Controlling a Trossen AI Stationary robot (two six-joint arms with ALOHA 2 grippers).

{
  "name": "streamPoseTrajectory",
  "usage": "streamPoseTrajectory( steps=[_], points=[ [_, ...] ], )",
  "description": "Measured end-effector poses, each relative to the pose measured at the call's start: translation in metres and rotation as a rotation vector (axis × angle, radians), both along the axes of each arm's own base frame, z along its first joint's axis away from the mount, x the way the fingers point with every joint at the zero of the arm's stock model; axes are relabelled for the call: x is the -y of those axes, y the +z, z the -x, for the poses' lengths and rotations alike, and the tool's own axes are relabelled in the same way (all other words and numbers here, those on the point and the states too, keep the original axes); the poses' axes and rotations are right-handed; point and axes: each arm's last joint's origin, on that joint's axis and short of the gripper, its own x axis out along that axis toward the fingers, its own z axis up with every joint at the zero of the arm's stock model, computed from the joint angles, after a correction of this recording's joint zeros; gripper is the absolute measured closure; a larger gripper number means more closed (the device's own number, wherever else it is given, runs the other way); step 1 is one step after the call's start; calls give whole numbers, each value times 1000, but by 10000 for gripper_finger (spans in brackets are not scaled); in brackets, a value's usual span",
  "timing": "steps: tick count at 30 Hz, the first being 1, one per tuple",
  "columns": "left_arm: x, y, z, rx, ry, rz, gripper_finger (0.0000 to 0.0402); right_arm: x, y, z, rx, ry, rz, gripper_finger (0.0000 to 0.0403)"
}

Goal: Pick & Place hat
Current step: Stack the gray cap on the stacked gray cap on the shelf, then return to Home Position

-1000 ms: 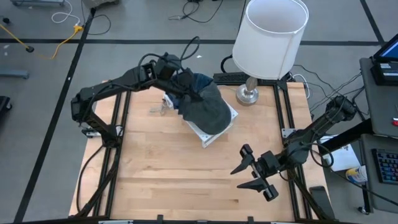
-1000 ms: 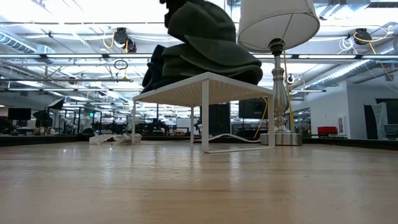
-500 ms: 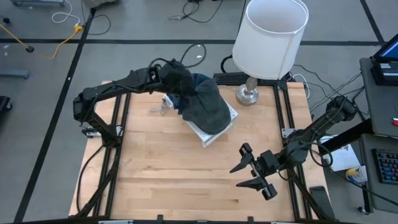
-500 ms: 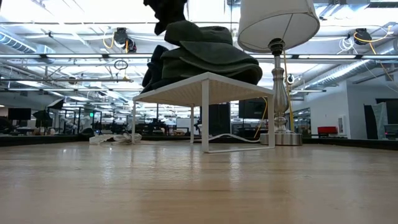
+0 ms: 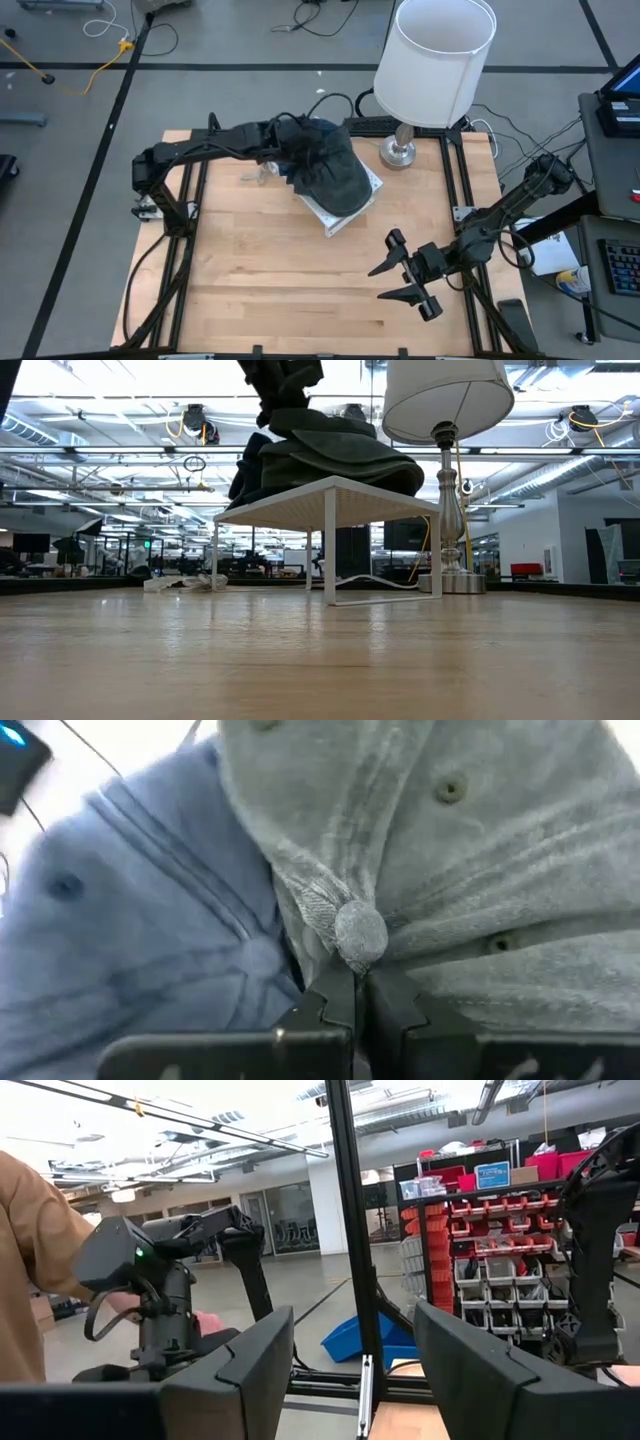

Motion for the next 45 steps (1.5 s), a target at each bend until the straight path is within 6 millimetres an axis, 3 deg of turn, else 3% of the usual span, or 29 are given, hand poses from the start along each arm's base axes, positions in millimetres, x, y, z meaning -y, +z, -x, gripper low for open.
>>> streamPoseTrajectory(
  steps=[3,8,17,24,28,31,34,40,45],
  points=[
    [0,-1,0,-6,2,0,385,0,0,0,0,1,0,202],
    [0,8,4,30,13,-21,324,0,0,0,0,1,0,202],
    [5,43,30,136,30,-76,194,1,-1,0,5,-39,48,202],
    [15,79,57,296,17,-115,127,4,-4,-3,1,-151,173,202],
    [25,99,75,426,56,-41,108,4,-4,-3,-1,-142,160,202],
    [38,110,102,458,40,90,99,4,-5,-3,-21,-131,116,202],
    [53,123,126,496,-26,114,93,3,-11,-3,-75,-125,145,202],
    [77,122,173,554,-64,33,91,5,-38,-4,-175,-123,213,202],
    [92,88,200,612,-73,-1,91,15,-69,0,-175,-139,168,202]
  ],
)
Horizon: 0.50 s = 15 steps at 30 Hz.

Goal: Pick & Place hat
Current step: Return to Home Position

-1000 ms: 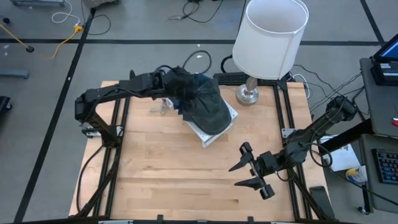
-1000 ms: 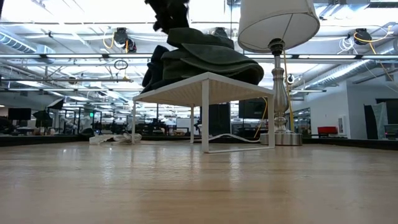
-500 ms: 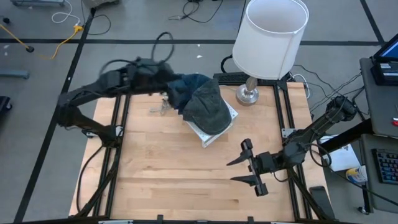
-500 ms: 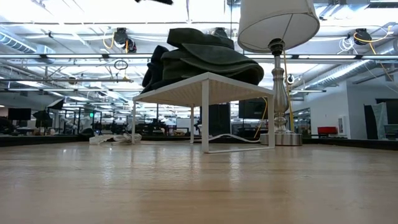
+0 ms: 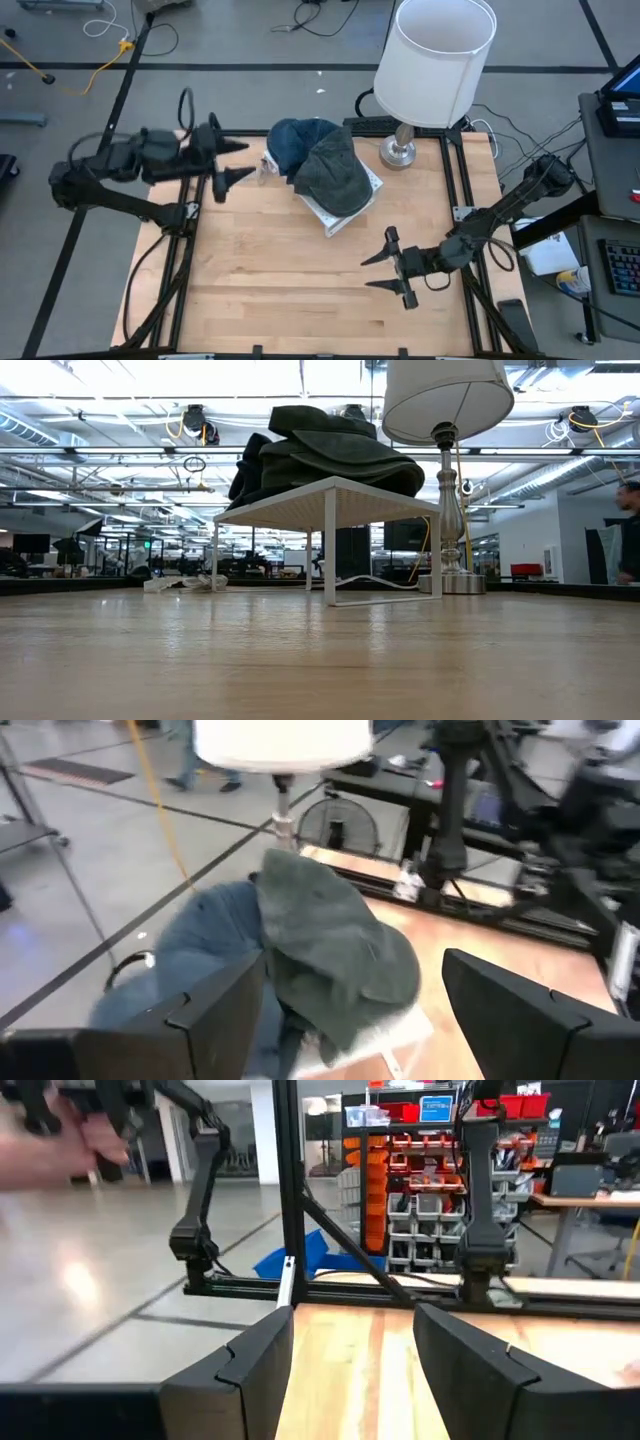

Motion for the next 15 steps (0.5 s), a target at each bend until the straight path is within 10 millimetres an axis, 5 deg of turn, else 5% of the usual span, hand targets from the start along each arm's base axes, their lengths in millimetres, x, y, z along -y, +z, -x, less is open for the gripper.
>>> streamPoseTrajectory(
  steps=[8,15],
  points=[
    [17,-74,22,127,-136,-57,93,15,-47,19,43,-1,-63,202],
    [19,-136,36,237,-194,-47,85,22,-65,35,61,155,-34,202]
  ],
)
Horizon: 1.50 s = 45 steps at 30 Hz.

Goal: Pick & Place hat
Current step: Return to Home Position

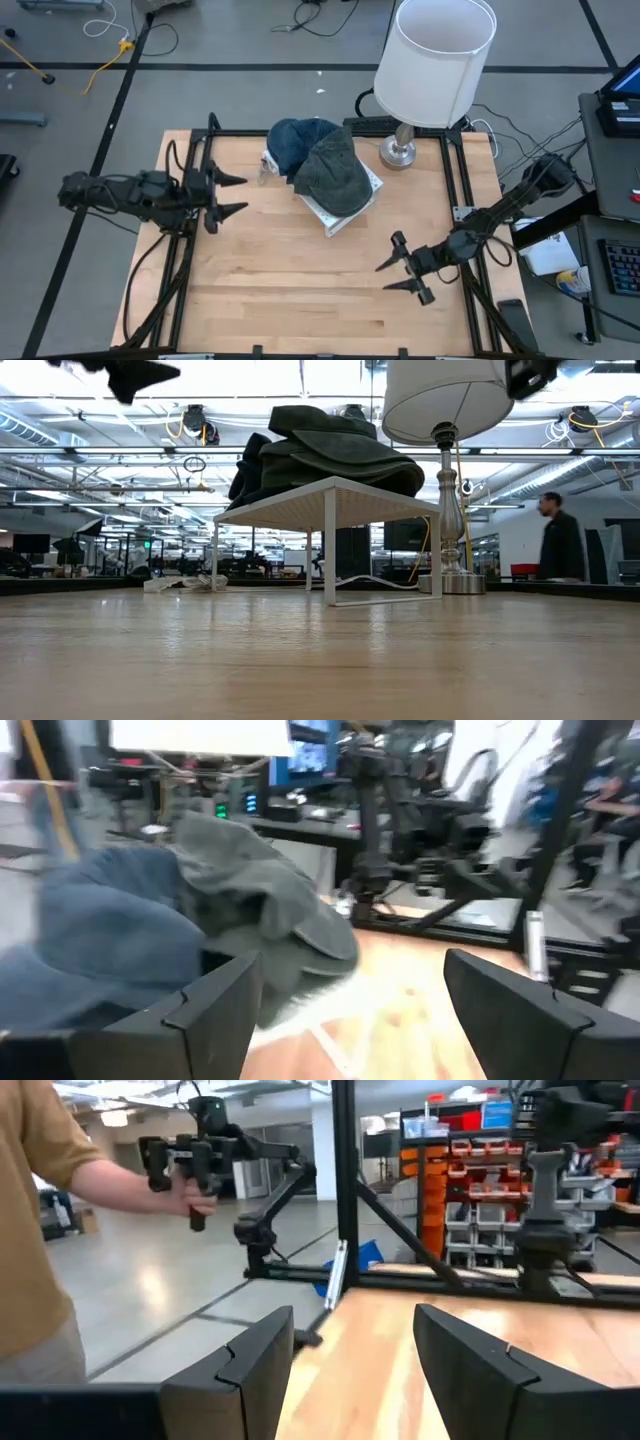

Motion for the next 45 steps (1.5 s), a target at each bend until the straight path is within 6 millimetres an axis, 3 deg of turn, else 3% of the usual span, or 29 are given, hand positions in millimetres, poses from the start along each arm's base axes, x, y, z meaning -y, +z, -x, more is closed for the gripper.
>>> streamPoseTrajectory(
  steps=[8,14,21,30,39,45],
  points=[
    [2,-43,3,87,-96,55,96,22,-26,31,-11,6,-30,202],
    [3,-57,0,49,-108,68,88,38,-40,53,17,4,-52,202],
    [0,-54,3,78,-91,-2,83,45,-30,63,101,2,-96,202],
    [-3,-55,7,88,-81,-22,88,52,-28,72,71,0,-69,202],
    [-5,-86,8,269,-49,-10,79,62,-23,85,98,-4,-59,202],
    [-6,-94,11,270,-38,3,86,69,-23,94,100,-8,-63,202]
  ],
)
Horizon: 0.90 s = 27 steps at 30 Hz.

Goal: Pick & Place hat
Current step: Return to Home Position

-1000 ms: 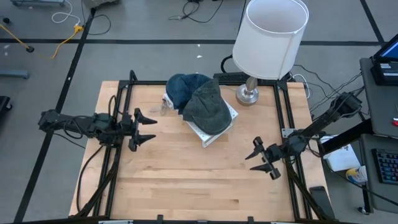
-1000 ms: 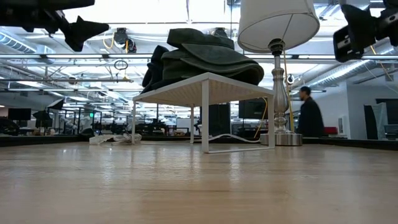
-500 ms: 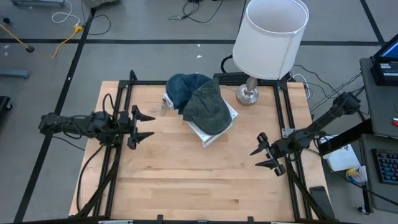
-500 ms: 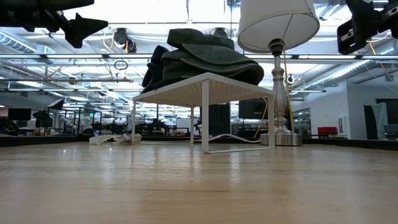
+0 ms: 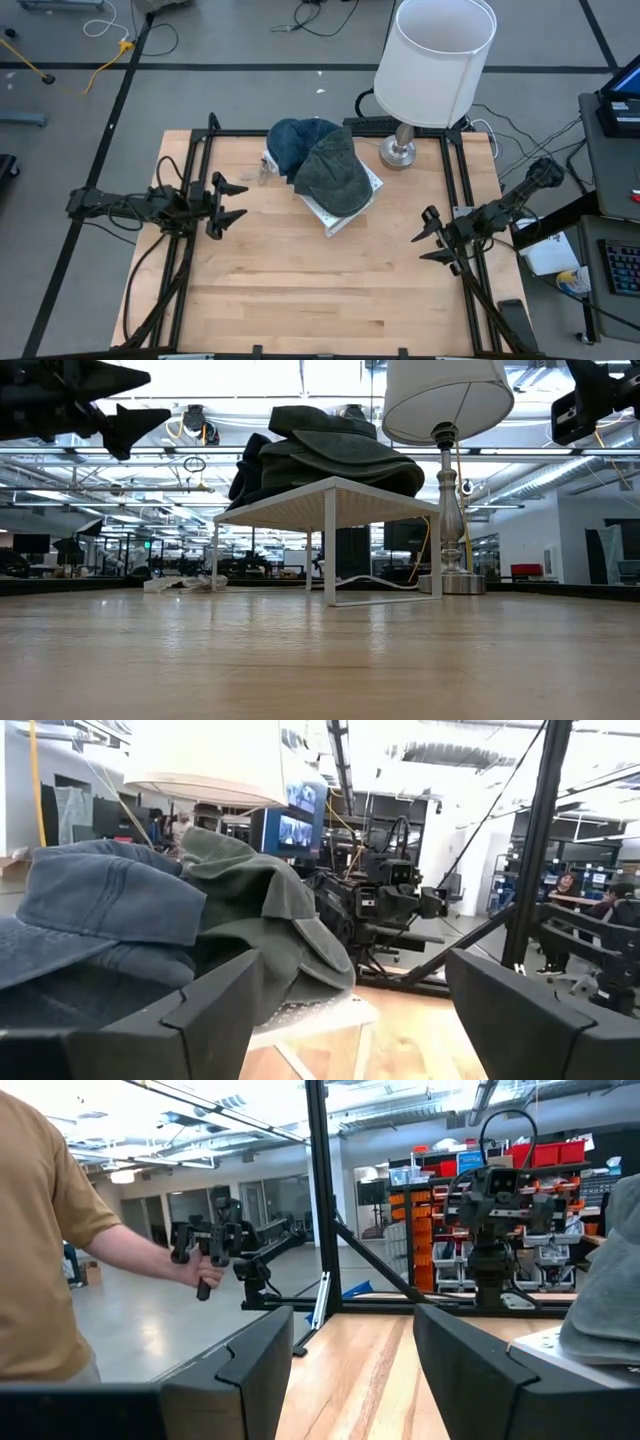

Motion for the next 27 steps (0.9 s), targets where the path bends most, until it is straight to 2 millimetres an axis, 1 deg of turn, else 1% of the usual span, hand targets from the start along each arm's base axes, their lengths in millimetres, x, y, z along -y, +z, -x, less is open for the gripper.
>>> streamPoseTrajectory(
  steps=[5,8,14,17,21,24,27],
  points=[
    [-1,1,5,22,2,4,88,6,-2,8,-8,-4,4,202],
    [-2,-2,9,-3,4,33,82,9,-4,10,-20,-45,-7,202],
    [-4,-5,13,-13,18,74,76,10,-8,9,-59,-74,7,202],
    [-5,-4,13,5,20,88,81,10,-9,9,-71,-88,-4,202],
    [-6,-10,11,16,28,100,88,12,-12,8,-114,-142,-31,202],
    [-9,-10,11,14,82,105,91,11,-13,8,-123,-143,-23,202],
    [-9,-11,11,8,79,108,89,11,-14,8,-131,-142,-16,202]
  ],
)
